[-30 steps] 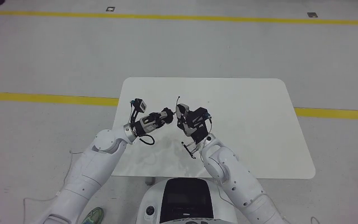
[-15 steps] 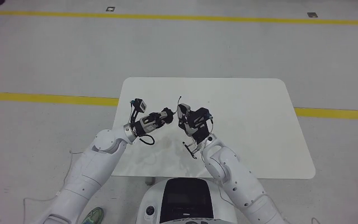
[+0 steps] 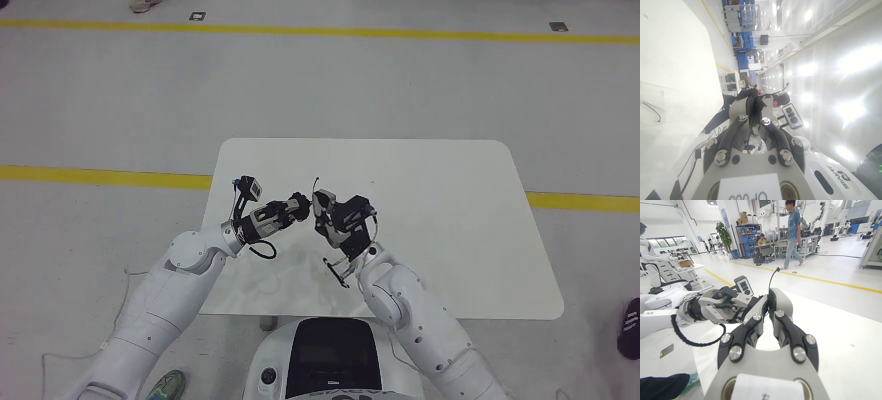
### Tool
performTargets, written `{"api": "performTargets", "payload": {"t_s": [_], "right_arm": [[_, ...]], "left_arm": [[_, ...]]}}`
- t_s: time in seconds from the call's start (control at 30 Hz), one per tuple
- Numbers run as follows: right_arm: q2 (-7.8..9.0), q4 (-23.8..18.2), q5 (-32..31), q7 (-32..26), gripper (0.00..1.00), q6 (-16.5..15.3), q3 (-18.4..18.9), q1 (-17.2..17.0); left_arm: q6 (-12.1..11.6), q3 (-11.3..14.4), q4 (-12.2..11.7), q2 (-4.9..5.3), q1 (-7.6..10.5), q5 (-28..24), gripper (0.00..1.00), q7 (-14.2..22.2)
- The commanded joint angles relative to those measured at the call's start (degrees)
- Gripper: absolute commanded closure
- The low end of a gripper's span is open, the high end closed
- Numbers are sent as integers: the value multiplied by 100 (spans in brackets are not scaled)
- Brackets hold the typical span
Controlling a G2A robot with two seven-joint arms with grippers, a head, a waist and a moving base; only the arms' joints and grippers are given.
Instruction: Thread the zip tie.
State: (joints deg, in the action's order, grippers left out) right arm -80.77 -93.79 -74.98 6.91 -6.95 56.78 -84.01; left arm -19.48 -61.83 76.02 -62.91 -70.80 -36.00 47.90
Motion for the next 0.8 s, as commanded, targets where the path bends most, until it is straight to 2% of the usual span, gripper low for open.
{"api": "performTargets", "payload": {"t_s": [0.0,0.6,0.63,0.67,0.7,0.73,0.77], "right_arm": [[-1,-2,-11,-8,100,11,-17,-3],[23,-68,-148,-80,100,95,-16,-53],[24,-72,-144,-80,95,95,-11,-54],[25,-78,-138,-83,73,96,-5,-56],[26,-84,-132,-81,7,107,3,-57],[27,-95,-127,-72,0,126,12,-59],[28,-105,-122,-61,0,137,20,-62]], "left_arm": [[0,0,0,0,0,0,100,0],[0,0,0,0,0,0,100,0],[0,0,0,0,0,0,100,0],[0,0,0,0,0,0,100,0],[0,0,0,0,0,0,100,0],[0,0,0,0,0,0,100,0],[0,0,0,0,0,0,100,0]]}}
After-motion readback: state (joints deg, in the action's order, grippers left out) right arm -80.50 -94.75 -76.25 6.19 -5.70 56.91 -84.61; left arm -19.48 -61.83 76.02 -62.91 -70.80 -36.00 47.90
